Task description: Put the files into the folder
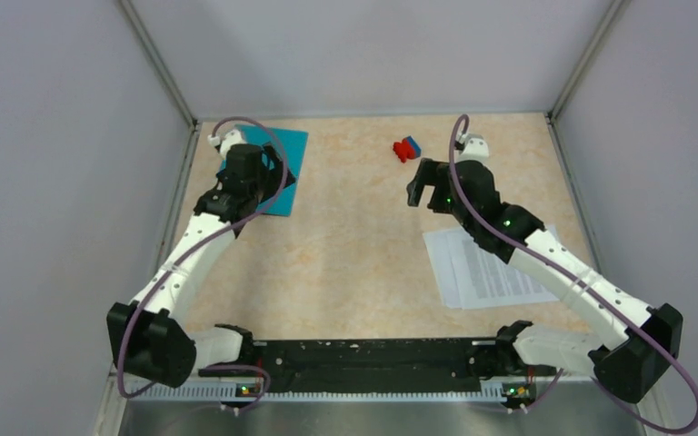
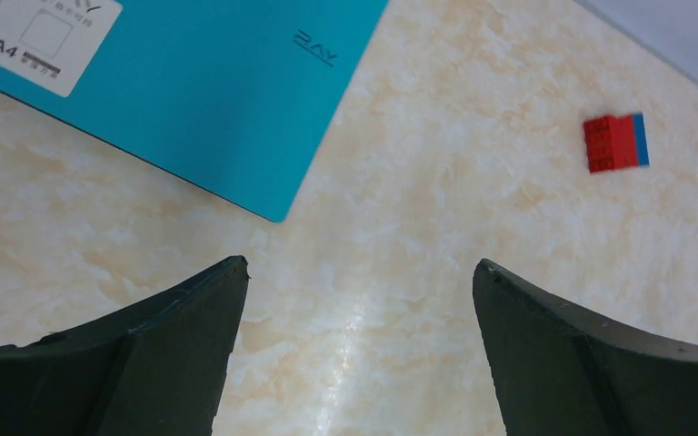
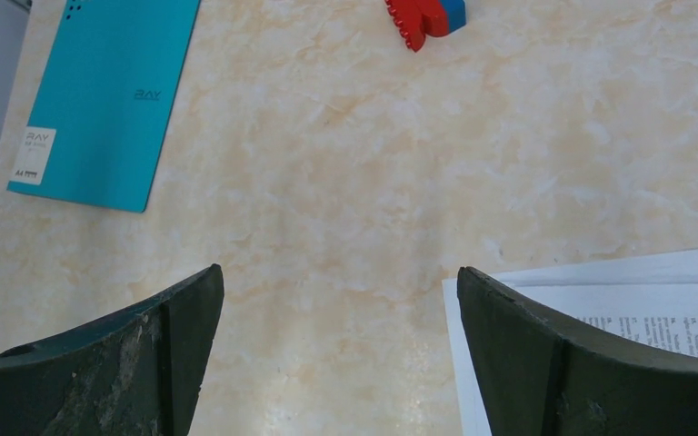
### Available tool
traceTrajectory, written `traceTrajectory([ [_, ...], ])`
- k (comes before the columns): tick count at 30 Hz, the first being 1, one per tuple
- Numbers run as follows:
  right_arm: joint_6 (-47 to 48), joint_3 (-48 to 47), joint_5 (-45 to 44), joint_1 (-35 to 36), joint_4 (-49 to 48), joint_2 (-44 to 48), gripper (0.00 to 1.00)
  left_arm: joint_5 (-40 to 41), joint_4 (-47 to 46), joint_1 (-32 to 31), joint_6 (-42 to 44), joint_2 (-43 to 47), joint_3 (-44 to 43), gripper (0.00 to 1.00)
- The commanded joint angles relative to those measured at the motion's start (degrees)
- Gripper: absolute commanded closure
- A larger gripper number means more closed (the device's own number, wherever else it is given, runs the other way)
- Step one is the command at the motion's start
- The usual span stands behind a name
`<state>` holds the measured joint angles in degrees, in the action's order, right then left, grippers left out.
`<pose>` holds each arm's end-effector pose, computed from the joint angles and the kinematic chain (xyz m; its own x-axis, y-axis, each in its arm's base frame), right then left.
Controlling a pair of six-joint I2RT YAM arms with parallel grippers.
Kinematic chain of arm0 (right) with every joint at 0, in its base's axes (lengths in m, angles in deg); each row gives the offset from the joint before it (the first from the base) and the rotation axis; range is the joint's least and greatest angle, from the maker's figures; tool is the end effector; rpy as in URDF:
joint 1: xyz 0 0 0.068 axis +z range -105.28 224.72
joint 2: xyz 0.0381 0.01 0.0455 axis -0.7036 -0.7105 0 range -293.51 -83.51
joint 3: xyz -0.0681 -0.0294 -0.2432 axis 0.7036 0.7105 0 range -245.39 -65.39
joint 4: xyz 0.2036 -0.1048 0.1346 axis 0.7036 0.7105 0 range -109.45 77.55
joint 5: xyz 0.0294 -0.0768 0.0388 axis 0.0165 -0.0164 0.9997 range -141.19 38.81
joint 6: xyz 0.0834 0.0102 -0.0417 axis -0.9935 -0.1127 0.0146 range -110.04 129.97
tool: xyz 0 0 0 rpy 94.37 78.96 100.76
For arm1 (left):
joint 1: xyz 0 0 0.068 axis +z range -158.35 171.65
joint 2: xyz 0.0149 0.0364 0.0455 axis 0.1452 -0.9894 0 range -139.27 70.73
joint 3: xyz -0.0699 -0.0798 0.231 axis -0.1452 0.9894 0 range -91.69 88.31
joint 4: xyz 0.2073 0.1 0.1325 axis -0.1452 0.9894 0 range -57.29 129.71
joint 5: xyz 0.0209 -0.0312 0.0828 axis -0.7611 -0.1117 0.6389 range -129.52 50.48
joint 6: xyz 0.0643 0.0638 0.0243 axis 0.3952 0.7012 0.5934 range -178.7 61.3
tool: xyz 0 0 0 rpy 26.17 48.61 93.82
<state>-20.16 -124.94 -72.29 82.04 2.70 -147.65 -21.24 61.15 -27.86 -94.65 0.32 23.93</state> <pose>0.2597 0.1597 0.3048 -0.4651 0.2343 -0.8537 -0.0883 0.9472 0.3081 0.3100 -0.0818 0.2901 -0.4749 -0.4231 -0.7716 -0.2538 0.9054 -0.3402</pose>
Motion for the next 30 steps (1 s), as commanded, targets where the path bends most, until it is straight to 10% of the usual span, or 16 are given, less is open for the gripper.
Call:
traceTrajectory([
  [1, -0.32, 0.23, 2.80, -0.36, -3.11, -0.80, 0.01, -11.92, -15.39, 12.34, -10.10, -3.17, 6.57, 0.02],
  [11, -0.53, 2.47, 5.41, -0.40, -5.04, -1.84, 0.01, -21.51, -36.27, 31.57, -21.02, -14.95, 16.58, 0.05],
  [30, 0.01, 3.91, 5.90, -0.40, -5.54, -3.07, 0.01, -27.36, -45.41, 42.39, -24.74, -27.12, 16.23, 0.14],
])
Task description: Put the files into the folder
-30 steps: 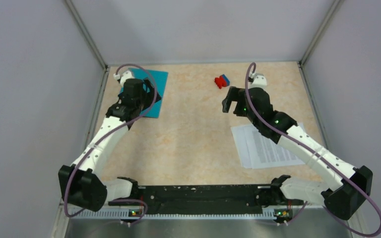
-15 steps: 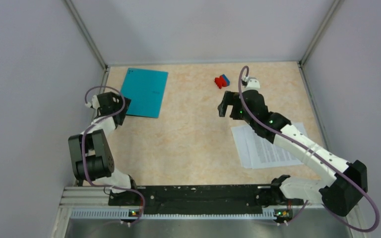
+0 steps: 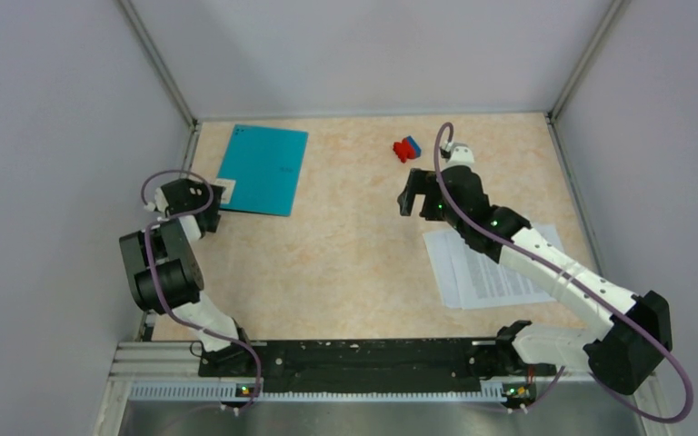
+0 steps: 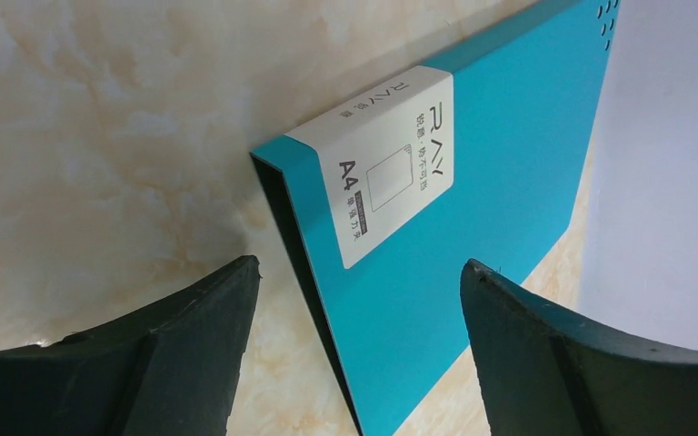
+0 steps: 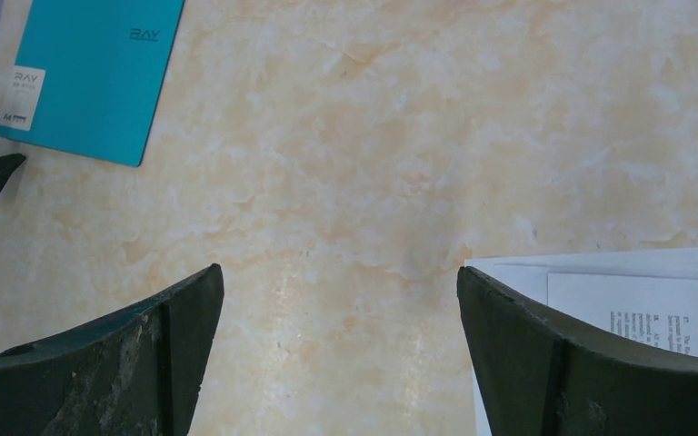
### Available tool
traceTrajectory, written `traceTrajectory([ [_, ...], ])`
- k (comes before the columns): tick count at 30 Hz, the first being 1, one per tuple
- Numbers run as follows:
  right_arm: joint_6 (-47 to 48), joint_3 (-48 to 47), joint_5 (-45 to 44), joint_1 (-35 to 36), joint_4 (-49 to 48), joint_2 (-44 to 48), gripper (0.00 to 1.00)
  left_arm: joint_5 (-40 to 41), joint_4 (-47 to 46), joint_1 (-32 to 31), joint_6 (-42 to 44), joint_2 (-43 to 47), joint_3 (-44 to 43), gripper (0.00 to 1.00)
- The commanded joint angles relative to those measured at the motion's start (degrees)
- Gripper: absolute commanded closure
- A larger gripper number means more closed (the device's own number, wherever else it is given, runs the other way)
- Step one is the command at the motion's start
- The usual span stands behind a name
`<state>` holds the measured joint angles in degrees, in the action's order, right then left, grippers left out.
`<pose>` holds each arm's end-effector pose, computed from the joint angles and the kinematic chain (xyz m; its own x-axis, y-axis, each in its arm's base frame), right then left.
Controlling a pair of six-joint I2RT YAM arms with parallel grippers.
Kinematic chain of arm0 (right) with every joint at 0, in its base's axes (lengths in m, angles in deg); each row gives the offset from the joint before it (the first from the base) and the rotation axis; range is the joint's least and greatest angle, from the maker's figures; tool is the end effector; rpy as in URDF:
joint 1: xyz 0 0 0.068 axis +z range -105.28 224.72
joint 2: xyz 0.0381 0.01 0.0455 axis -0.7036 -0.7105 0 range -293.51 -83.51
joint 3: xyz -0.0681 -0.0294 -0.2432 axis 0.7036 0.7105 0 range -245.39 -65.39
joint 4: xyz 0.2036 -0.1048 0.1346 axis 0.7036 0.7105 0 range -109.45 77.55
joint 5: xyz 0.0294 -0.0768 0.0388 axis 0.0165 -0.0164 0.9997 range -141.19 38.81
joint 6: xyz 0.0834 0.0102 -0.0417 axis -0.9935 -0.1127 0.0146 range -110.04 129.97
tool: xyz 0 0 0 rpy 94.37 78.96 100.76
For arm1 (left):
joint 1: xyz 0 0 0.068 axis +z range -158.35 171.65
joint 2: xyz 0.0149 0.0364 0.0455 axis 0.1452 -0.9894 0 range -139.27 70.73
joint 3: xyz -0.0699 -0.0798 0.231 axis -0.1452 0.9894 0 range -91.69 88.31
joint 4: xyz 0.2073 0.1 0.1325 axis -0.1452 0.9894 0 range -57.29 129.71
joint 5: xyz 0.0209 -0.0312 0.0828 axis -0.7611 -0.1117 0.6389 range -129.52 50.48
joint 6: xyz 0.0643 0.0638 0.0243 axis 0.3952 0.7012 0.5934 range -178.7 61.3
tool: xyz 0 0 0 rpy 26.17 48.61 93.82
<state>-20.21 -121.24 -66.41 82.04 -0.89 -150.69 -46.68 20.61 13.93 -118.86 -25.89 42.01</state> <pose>0.2651 0.1742 0.2714 -0.5457 0.1940 -0.8152 -0.1499 0.9346 0.3227 0.3535 0.1334 0.1052 -0.0372 -0.9453 -0.3241 -0.6387 0.2719 -0.7198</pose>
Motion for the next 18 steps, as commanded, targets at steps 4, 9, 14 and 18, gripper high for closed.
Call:
traceTrajectory([
  [4, 0.16, 0.39, -0.19, -0.41, -1.96, -0.01, 0.01, -3.87, -8.31, 0.83, -1.58, -2.33, -2.09, 0.19],
  [9, 0.07, 0.87, -0.56, -0.41, -2.00, -0.04, 0.01, -5.70, -10.76, 0.83, -2.24, -3.93, -2.61, 0.27],
  [14, -0.14, 1.23, -0.45, -0.41, -2.16, -0.23, 0.01, -5.88, -10.46, 0.83, -2.56, -5.93, -3.65, 0.33],
  [18, 0.09, 1.67, -0.27, -0.38, -2.13, -0.15, 0.01, -6.35, -12.34, 0.83, -3.26, -7.42, -3.62, 0.37],
])
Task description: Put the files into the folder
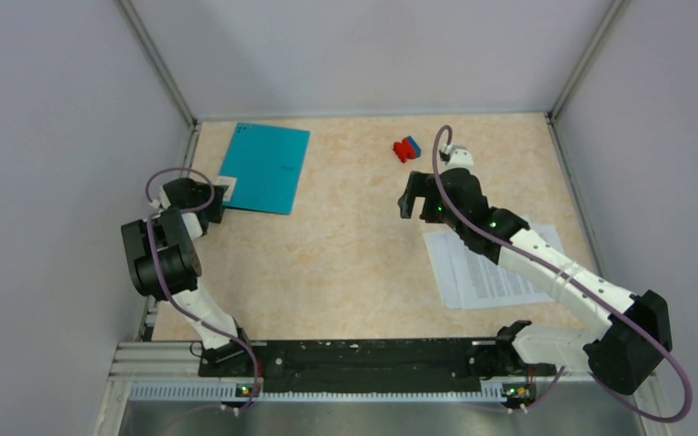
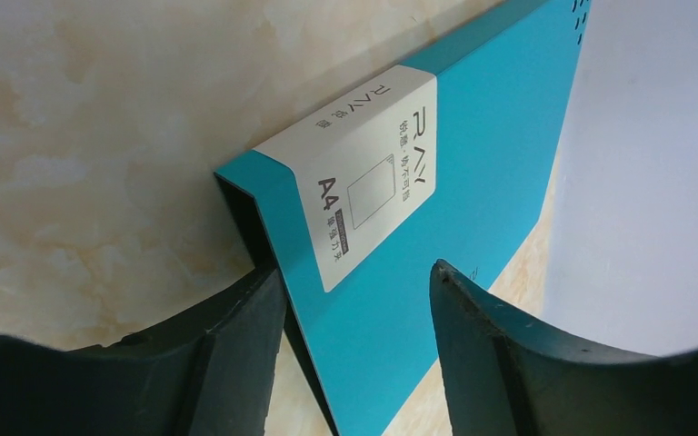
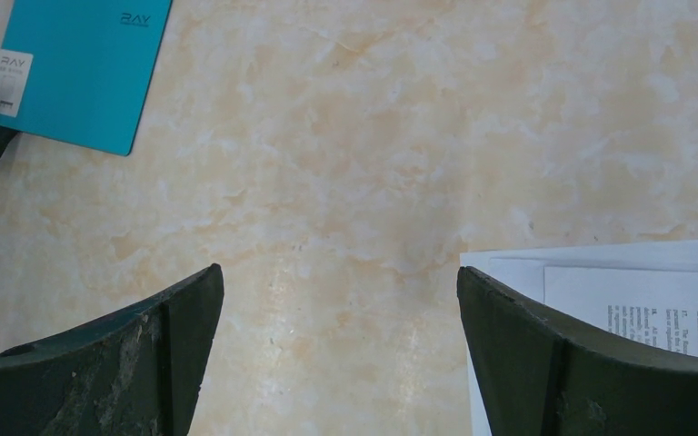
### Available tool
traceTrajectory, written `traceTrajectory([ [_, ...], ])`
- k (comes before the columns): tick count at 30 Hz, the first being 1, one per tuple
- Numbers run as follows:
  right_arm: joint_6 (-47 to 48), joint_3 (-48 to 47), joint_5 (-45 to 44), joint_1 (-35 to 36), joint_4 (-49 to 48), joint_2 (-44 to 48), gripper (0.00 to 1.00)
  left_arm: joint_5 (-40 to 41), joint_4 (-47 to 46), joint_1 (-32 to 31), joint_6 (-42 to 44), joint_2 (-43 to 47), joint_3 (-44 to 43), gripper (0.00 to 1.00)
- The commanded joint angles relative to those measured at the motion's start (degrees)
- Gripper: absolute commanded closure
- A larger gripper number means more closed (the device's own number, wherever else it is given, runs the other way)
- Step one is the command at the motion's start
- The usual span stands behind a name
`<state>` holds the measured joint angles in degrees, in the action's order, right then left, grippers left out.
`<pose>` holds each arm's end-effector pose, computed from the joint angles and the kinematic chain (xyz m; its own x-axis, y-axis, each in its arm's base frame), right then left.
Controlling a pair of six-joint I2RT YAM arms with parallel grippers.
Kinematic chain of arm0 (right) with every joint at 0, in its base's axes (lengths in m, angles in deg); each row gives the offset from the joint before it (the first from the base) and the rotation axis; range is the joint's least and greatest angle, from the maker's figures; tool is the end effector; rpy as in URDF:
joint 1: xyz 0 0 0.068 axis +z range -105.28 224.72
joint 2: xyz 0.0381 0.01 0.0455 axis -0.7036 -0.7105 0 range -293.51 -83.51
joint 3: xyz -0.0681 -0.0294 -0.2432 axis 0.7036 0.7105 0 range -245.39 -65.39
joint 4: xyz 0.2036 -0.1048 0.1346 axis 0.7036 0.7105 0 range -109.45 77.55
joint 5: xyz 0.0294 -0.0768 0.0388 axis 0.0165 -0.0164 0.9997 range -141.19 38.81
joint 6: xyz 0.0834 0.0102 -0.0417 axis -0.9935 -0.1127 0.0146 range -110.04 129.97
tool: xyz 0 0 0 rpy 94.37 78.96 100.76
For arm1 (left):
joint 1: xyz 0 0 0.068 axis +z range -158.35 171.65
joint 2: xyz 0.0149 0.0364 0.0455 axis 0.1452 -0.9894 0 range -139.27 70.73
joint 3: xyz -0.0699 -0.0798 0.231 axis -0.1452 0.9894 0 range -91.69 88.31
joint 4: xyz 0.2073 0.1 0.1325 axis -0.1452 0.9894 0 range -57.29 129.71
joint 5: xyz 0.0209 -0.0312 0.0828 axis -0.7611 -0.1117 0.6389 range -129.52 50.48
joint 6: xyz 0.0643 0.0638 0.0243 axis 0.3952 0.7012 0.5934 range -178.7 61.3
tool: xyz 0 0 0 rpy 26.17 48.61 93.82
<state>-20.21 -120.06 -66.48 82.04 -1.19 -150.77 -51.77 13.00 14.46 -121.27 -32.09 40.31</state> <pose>0.2645 0.1736 0.2637 -0.5560 0.1859 -0.8101 -0.1448 0.9381 0.3146 0.3712 0.1366 0.0927 -0.0500 -0.9620 -0.2686 -0.5714 0.2481 -0.7823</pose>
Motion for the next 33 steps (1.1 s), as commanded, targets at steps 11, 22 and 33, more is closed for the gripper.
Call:
traceTrajectory([
  [11, -0.20, 2.18, 0.47, -0.41, -3.71, -0.23, 0.01, -2.73, -5.77, 0.26, -2.78, -4.15, -2.89, 0.93],
  [22, -4.01, 2.23, 8.26, -0.41, -14.98, -5.86, 0.01, -10.08, 2.38, -3.64, -10.19, 8.43, 4.43, 1.00],
  [33, -12.80, -1.13, 21.57, -0.41, -36.97, -27.92, 0.02, -15.90, 9.72, -9.08, -13.03, 28.56, 19.86, 1.00],
])
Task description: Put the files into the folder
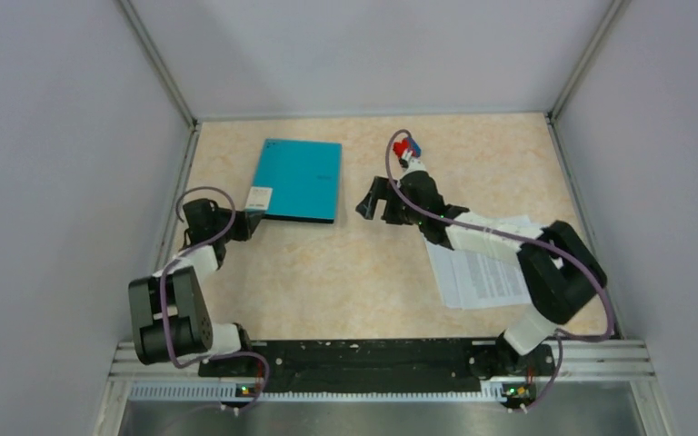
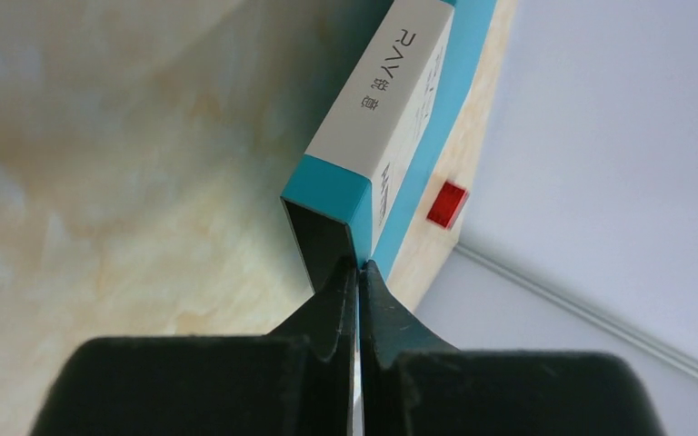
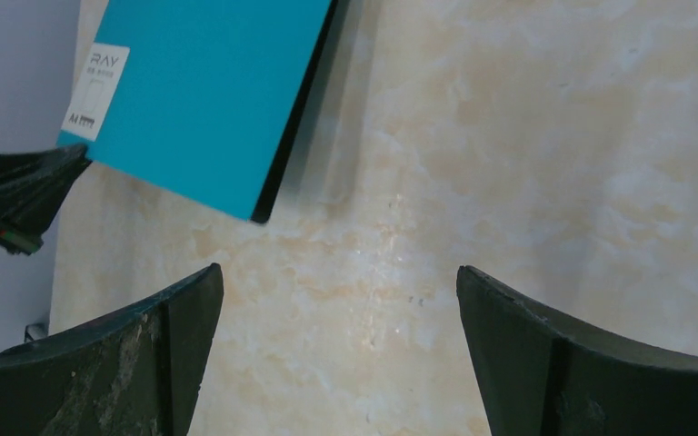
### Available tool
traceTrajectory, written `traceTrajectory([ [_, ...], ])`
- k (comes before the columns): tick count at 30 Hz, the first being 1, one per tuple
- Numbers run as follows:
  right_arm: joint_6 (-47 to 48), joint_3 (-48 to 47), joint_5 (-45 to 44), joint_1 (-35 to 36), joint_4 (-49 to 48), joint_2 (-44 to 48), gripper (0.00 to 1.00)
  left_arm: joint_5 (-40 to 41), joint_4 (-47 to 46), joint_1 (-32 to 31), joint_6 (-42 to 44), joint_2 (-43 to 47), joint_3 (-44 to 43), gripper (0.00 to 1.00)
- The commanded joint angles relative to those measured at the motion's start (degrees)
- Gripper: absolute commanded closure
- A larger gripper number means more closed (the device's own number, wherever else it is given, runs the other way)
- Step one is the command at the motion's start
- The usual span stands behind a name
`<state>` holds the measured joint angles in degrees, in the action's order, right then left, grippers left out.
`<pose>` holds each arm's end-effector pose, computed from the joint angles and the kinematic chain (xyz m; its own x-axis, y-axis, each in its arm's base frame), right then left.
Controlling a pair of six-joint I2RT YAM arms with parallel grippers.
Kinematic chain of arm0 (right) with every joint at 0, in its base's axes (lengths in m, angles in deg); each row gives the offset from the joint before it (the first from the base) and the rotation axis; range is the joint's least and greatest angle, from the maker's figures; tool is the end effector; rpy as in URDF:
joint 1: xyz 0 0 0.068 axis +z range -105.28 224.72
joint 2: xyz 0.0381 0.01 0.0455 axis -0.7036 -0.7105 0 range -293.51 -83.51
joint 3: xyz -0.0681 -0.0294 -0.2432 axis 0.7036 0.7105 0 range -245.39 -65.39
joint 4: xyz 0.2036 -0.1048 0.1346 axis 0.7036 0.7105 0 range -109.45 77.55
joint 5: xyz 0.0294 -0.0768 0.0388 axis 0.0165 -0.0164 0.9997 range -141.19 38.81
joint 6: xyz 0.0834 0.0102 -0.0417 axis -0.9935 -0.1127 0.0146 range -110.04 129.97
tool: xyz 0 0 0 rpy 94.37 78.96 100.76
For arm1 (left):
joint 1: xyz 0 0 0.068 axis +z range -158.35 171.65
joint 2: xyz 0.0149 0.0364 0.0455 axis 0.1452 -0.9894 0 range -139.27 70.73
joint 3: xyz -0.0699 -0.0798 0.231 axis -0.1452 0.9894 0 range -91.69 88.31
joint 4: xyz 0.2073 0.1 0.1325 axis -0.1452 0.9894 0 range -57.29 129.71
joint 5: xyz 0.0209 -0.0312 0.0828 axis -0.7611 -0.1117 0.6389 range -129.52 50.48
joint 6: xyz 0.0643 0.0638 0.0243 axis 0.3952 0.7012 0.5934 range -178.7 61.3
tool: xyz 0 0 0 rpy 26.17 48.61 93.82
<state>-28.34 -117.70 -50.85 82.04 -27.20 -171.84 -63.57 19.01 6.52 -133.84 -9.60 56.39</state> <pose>0.3096 0.2367 0.1849 -0.6740 0.2657 -0.6893 -0.2453 0.7996 0.5481 0.3120 0.0471 0.1219 -0.2276 -0.9737 0.0134 -0.5090 0.1072 -0.8541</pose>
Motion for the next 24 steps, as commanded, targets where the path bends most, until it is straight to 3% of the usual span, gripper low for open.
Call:
traceTrajectory([
  [1, -5.63, -4.17, 6.79, -0.41, -12.15, -8.90, 0.02, -4.37, 4.44, -1.30, -0.33, 7.72, 4.73, 1.00],
  [12, -14.35, -8.01, 10.60, -0.07, -20.07, -21.73, 0.05, -6.30, 12.75, -3.57, 1.11, 21.73, 10.55, 1.00],
  [24, -19.14, -2.09, 10.00, 0.47, -21.49, -15.12, 0.12, -9.73, 14.13, -3.81, 0.39, 27.98, 15.07, 1.00],
])
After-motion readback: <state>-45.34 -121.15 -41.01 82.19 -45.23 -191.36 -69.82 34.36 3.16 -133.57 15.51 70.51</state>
